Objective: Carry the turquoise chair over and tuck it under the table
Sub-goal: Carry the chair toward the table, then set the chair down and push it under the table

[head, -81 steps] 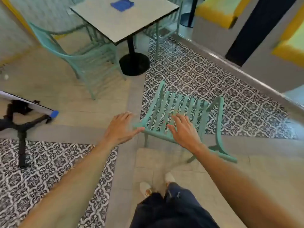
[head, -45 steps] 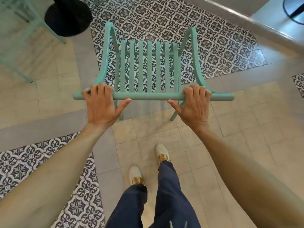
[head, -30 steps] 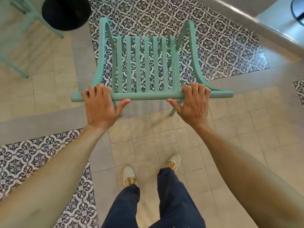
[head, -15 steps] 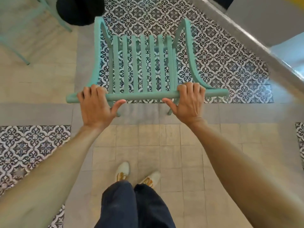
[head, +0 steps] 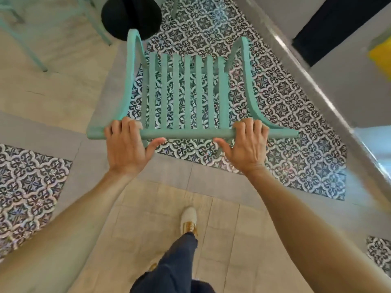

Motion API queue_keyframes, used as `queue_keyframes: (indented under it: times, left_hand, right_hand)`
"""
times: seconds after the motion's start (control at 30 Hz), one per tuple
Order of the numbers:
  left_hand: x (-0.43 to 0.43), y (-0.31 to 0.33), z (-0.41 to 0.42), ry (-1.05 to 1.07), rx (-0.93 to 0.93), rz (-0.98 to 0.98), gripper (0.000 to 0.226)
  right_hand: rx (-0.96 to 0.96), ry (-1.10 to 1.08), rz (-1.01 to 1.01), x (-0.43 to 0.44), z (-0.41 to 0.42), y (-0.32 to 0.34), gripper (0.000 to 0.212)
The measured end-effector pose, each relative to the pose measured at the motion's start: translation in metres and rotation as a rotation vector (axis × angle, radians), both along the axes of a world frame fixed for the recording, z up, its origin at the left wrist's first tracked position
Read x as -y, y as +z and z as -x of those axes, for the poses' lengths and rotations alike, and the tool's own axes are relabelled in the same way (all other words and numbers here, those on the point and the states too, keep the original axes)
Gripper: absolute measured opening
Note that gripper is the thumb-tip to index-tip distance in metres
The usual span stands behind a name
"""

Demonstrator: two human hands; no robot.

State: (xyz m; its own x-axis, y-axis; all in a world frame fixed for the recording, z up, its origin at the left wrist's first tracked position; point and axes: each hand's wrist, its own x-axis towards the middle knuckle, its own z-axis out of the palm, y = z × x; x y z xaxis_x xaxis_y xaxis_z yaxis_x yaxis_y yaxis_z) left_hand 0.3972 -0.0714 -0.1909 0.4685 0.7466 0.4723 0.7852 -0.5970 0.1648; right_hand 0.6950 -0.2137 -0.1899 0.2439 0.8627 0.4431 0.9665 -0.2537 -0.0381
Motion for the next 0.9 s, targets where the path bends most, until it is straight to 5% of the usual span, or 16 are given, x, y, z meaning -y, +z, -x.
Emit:
queue_keyframes:
  times: [0.9]
  left_hand:
    - [-0.109, 0.010, -0.225, 0.526, -0.116, 0.169, 0.085]
  right_hand:
    - [-0.063, 0.447, 0.068, -0.261, -0.255, 0.004, 0.072]
